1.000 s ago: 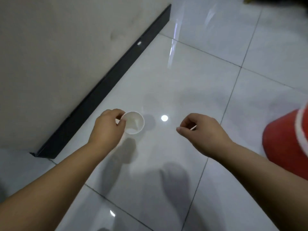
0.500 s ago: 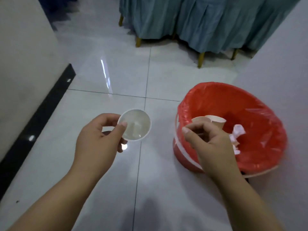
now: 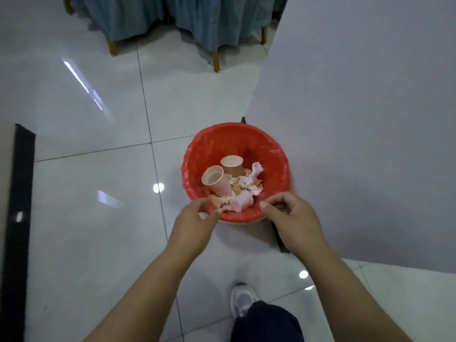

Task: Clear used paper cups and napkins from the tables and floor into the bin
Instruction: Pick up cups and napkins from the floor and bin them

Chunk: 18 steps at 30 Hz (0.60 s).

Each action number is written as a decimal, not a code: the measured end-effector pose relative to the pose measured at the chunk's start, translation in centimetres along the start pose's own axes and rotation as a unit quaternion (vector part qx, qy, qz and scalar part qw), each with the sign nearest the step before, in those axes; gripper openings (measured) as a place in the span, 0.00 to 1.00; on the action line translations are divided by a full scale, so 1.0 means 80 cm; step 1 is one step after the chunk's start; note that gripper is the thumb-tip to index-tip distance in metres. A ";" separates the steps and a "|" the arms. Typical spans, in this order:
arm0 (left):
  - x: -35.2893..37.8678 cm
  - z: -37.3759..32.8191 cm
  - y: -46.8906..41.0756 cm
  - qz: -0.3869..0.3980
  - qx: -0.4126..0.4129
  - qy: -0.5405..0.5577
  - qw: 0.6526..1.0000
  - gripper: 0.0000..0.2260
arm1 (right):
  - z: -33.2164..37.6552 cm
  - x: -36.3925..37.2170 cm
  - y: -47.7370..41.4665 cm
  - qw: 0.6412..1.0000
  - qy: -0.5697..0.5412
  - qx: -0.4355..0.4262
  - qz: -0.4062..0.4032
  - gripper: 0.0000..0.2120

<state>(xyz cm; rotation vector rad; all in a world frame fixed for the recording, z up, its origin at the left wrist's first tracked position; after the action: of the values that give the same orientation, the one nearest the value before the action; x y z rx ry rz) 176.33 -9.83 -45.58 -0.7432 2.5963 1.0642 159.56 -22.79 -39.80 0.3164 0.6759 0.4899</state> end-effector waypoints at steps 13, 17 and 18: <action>-0.135 -0.169 0.245 -0.047 -0.046 0.050 0.997 0.11 | 0.183 -0.127 0.154 0.987 0.070 -0.005 0.142 0.04; -0.168 -0.212 0.283 -0.059 -0.002 0.059 0.997 0.10 | 0.216 -0.158 0.185 0.990 0.084 -0.023 0.107 0.04; -0.174 -0.219 0.293 -0.060 0.008 0.066 0.996 0.09 | 0.223 -0.163 0.195 0.991 0.085 -0.028 0.095 0.04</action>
<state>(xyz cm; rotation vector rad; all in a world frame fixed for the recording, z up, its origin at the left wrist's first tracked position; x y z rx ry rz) 174.98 -2.91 -13.91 -0.9820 2.6261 0.9909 157.46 -18.71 -13.10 0.2905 0.8002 0.7227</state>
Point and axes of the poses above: each hand's wrist, its own y-axis away from the middle knuckle, its own x-axis out of the palm, z = x × y, the point moved 10 cm from there along -y, towards the middle knuckle, and after that the axes turned 1 degree about z, right-handed, at the moved point
